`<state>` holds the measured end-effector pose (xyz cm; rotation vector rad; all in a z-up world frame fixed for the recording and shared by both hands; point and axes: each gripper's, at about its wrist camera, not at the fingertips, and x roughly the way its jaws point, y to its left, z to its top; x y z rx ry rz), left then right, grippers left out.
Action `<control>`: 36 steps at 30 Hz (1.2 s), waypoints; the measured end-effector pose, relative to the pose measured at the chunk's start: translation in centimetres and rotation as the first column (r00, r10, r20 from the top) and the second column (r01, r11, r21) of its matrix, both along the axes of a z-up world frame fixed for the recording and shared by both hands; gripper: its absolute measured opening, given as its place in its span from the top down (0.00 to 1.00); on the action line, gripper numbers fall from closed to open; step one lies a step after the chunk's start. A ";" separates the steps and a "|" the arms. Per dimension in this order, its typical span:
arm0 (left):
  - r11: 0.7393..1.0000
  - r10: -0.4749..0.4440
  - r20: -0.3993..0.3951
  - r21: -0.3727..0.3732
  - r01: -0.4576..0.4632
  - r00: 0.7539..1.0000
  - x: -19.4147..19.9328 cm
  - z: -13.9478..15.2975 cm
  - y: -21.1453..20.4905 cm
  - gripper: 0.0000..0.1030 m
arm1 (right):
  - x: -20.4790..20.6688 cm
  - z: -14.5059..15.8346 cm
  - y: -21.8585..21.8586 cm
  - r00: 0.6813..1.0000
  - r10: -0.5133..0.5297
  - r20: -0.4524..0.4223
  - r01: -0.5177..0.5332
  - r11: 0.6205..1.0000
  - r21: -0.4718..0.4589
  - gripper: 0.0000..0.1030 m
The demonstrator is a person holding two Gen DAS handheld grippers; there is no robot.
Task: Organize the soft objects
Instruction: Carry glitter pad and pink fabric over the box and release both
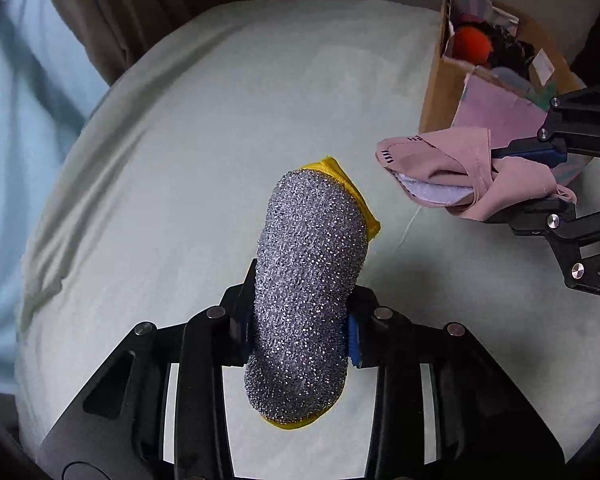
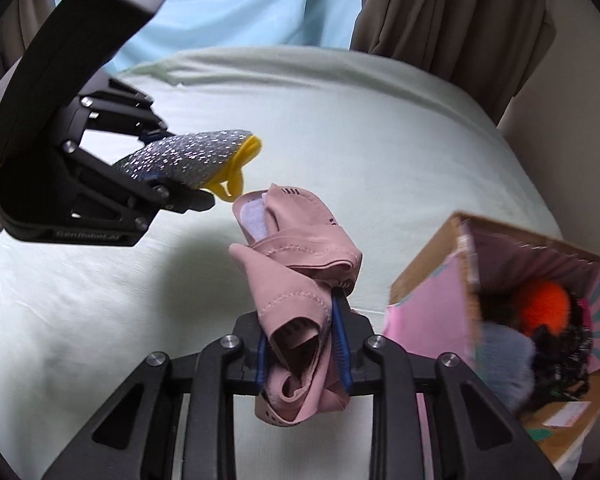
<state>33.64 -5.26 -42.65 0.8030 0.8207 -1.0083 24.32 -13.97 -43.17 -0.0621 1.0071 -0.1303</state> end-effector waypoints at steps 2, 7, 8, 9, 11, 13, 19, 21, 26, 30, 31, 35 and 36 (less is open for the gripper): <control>0.999 0.027 0.002 -0.023 -0.027 1.000 -0.9 2.3 0.7 0.70 | -0.5 1.8 0.1 1.000 -0.006 0.008 0.006 1.000 0.008 0.77; 0.989 0.115 -0.005 -0.097 -0.115 0.993 -3.3 9.1 2.7 0.70 | -2.5 8.1 0.6 0.999 -0.017 0.039 0.016 1.000 0.020 0.77; 0.984 0.133 -0.008 -0.114 -0.133 0.991 -3.6 10.5 3.0 0.70 | -3.0 9.7 0.8 0.999 -0.017 0.048 0.016 1.000 0.020 0.77; 0.980 0.151 -0.010 -0.130 -0.151 0.988 -3.9 12.0 3.2 0.70 | -3.1 10.9 0.7 0.998 -0.017 0.052 0.016 1.000 0.020 0.77; 0.970 0.189 -0.005 -0.155 -0.188 0.982 -4.9 14.7 3.7 0.70 | -4.0 13.8 0.9 0.998 -0.019 0.066 0.018 1.000 0.020 0.77; 0.955 0.235 -0.007 -0.182 -0.232 0.972 -5.8 17.6 4.2 0.70 | -5.1 16.9 1.0 0.996 -0.023 0.083 0.021 1.000 0.022 0.77; 0.886 0.383 -0.046 -0.264 -0.381 0.923 -9.9 24.3 6.1 0.70 | -8.7 23.8 1.9 0.992 -0.032 0.119 0.029 0.999 0.033 0.77; 0.861 0.427 -0.061 -0.279 -0.426 0.902 -11.5 26.0 6.5 0.70 | -9.6 25.6 2.1 0.992 -0.034 0.125 0.029 0.999 0.043 0.77; 0.792 0.522 -0.120 -0.298 -0.532 0.844 -15.1 28.7 6.7 0.70 | -12.1 29.3 1.5 0.990 -0.042 0.134 0.031 0.996 0.083 0.77; 0.732 0.586 -0.173 -0.307 -0.608 0.792 -17.8 29.7 6.5 0.70 | -13.9 31.1 0.2 0.991 -0.046 0.126 0.030 0.991 0.127 0.77; 0.719 0.595 -0.186 -0.312 -0.621 0.782 -18.4 29.8 6.4 0.70 | -14.3 31.5 -0.3 0.992 -0.042 0.120 0.025 0.991 0.134 0.77; 0.693 0.626 -0.198 -0.302 -0.655 0.754 -20.0 29.7 5.1 0.70 | -15.5 32.3 -2.2 0.994 -0.031 0.108 0.014 0.988 0.151 0.76; 0.687 0.631 -0.206 -0.299 -0.663 0.748 -20.1 29.6 4.7 0.70 | -15.8 32.4 -2.9 0.994 -0.029 0.107 0.013 0.988 0.152 0.77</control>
